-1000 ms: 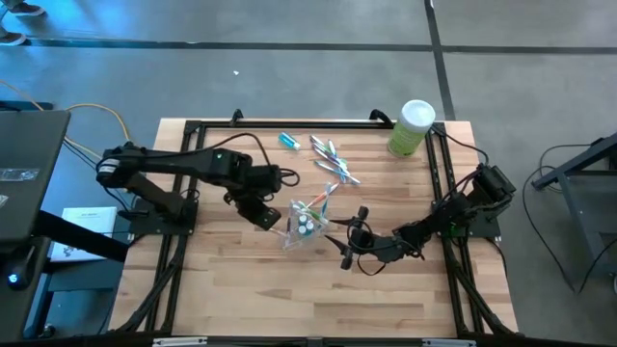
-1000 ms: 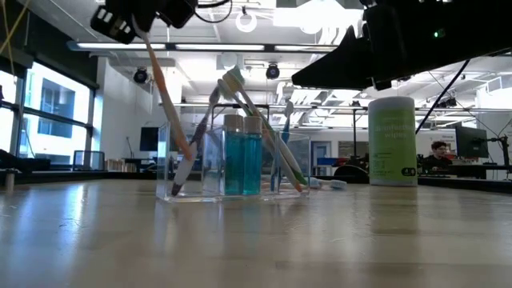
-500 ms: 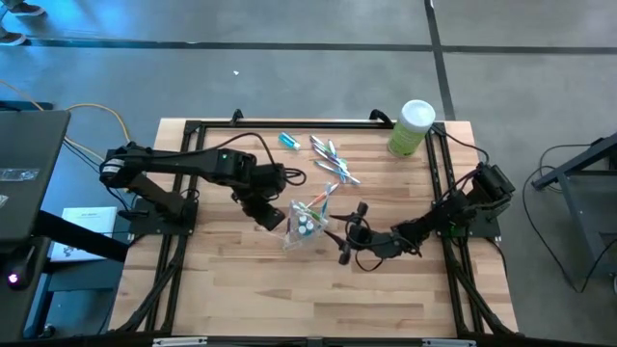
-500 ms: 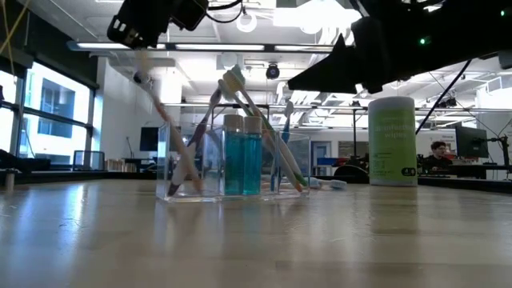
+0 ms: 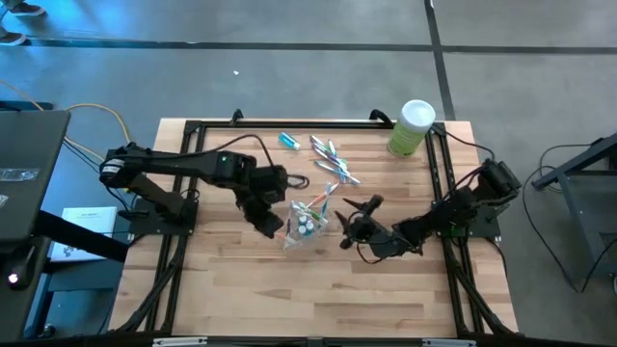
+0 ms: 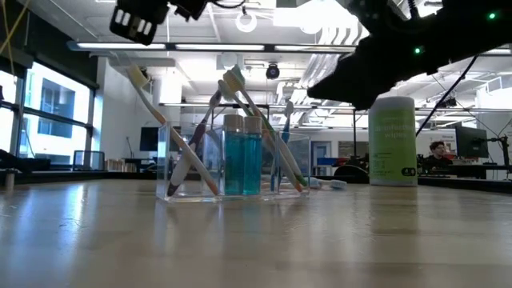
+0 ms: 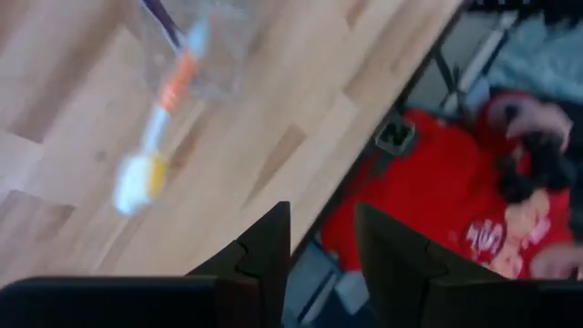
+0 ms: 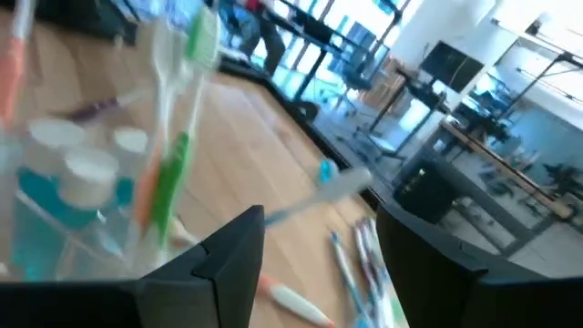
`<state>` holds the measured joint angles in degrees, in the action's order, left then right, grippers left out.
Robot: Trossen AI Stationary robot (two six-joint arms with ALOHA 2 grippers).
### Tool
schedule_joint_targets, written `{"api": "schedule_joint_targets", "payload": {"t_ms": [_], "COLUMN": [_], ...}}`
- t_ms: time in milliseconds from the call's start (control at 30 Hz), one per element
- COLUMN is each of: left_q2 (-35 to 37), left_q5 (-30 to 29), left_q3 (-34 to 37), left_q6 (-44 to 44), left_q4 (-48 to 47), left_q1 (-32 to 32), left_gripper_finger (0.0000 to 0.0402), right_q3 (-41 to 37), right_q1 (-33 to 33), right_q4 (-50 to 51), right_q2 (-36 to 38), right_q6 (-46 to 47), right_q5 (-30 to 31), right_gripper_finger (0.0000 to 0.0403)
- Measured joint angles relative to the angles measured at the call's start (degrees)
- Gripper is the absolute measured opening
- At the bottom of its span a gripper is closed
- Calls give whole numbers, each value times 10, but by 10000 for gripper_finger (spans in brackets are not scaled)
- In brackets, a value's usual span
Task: Pick & Place toothbrushing station
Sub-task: Put the blue toothbrush into the transparent organizer
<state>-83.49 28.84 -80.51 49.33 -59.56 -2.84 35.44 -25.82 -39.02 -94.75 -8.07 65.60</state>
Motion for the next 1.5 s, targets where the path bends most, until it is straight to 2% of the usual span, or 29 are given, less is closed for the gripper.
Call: {"api": "schedule_joint_targets", "payload": {"t_ms": [133, 200, 233, 300, 367, 467, 567, 733, 833, 933, 1067, 1267, 1500], "left_q2": [20, 36, 45, 66, 86, 118, 145, 164, 162, 163, 162, 162, 168], "left_q5": [28, 38, 29, -12, -53, -150, -280, -480, -560, -582, -592, -606, -607], "left_q3": [0, 0, 0, 0, 0, 0, 0, 0, 5, 20, 32, 39, 39], "left_q6": [-12, -13, -13, -8, 4, 27, 33, 11, -3, 3, 15, -15, -61], "left_q4": [-3, -8, -12, -27, -55, -101, -133, -139, -136, -136, -135, -135, -135], "left_q1": [-37, -57, -70, -102, -131, -181, -237, -333, -385, -424, -436, -427, -395], "left_gripper_finger": [119, 119, 119, 119, 119, 119, 119, 120, 120, 120, 120, 120, 120], "right_q3": [0, 0, 0, 0, 0, 0, 0, 0, 0, 0, -11, -45, -51], "right_q1": [0, 11, 20, 49, 79, 110, 130, 169, 209, 254, 310, 368, 395], "right_q4": [138, 220, 265, 347, 414, 482, 520, 524, 524, 524, 502, 400, 293], "right_q2": [56, 88, 105, 133, 147, 147, 147, 147, 146, 137, 130, 96, 29], "right_q6": [114, 199, 251, 361, 432, 474, 474, 415, 369, 363, 335, 301, 256], "right_q5": [-19, -74, -120, -243, -333, -383, -383, -335, -366, -397, -436, -485, -516], "right_gripper_finger": [205, 205, 205, 205, 205, 205, 205, 205, 205, 205, 205, 205, 205]}}
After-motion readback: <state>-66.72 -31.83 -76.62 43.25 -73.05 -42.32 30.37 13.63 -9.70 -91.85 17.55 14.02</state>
